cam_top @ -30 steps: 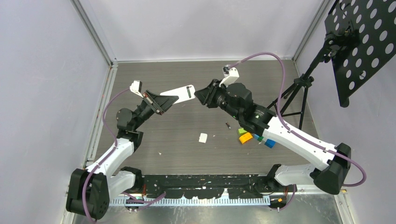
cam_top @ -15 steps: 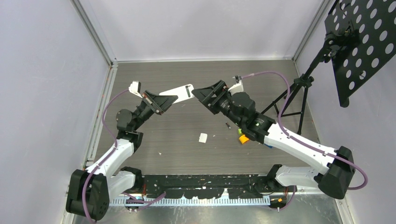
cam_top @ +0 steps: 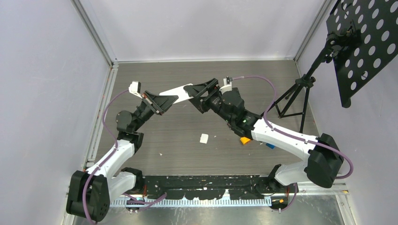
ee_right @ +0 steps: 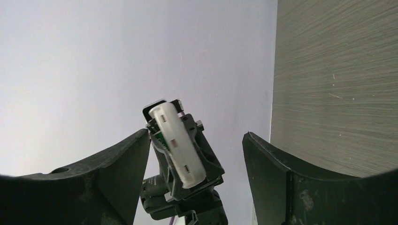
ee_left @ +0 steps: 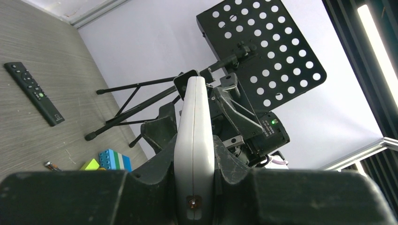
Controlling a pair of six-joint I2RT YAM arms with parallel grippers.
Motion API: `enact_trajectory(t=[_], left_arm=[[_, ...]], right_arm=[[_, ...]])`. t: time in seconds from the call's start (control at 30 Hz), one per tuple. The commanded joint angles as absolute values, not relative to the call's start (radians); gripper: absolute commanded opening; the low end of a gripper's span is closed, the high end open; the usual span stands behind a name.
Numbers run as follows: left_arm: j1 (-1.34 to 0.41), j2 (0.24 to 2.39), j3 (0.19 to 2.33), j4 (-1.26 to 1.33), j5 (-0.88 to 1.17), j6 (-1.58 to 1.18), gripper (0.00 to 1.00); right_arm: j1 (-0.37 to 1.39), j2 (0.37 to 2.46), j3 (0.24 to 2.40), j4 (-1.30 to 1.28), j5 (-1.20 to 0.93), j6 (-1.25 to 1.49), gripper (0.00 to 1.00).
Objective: Load the batteries into the remote control
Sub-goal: Load the battery into the remote control.
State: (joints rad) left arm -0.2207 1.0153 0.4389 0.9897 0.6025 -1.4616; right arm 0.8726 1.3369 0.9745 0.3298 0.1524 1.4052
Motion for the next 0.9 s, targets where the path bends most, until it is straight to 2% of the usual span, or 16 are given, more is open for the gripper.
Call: enact_trajectory(t=[0.0,0.53,0.7,0.87], left_arm=[[-0.219,0.989,0.442,1.063,0.615,-1.445,0.00],[-0.220,1.010,0.442,1.069,0.640,-1.423,0.00],[-0.220,1.007,0.443,1.068,0.643,-1.422,0.00],[-0.220,1.007,0.447,1.066,0.643,-1.428,0.00]], right_arm=[[0.864,1.341,1.025,0.432,0.157,1.453,0.77],[0.841,1.366,1.052,0.438,0.139,1.448,0.77],[0.837,1.384,1.072,0.430,0.104,1.442,0.72],[0.837,1.390,1.065,0.439,0.092,1.442,0.63]])
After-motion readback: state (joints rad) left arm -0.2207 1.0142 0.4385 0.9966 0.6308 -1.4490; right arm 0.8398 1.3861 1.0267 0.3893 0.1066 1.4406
